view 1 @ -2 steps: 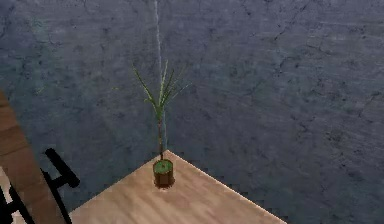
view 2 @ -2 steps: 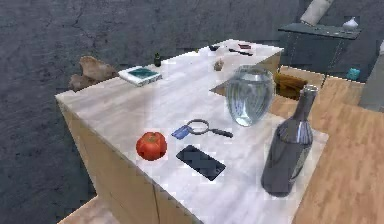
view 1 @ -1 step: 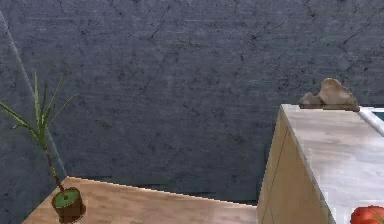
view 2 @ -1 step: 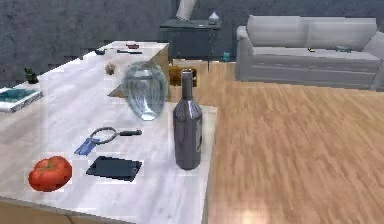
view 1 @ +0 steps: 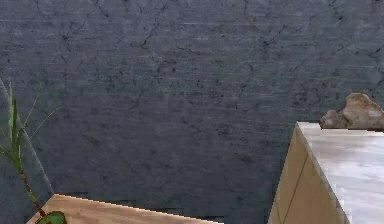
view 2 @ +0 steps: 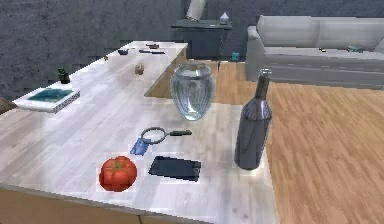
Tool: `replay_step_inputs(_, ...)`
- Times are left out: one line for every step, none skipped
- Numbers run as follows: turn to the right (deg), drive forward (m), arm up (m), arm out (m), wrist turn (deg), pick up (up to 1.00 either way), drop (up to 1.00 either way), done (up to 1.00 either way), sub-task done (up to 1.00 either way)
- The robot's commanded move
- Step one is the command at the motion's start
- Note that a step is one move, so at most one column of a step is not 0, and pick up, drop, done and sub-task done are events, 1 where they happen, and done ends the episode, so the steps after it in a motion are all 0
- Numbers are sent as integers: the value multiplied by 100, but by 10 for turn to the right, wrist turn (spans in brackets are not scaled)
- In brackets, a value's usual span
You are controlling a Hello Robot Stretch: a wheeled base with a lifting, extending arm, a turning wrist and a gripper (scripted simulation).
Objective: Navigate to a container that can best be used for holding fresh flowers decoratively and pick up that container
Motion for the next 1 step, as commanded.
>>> replay_step_inputs(0, 0, 50, 0, 0, 0, 0, 0, 0)
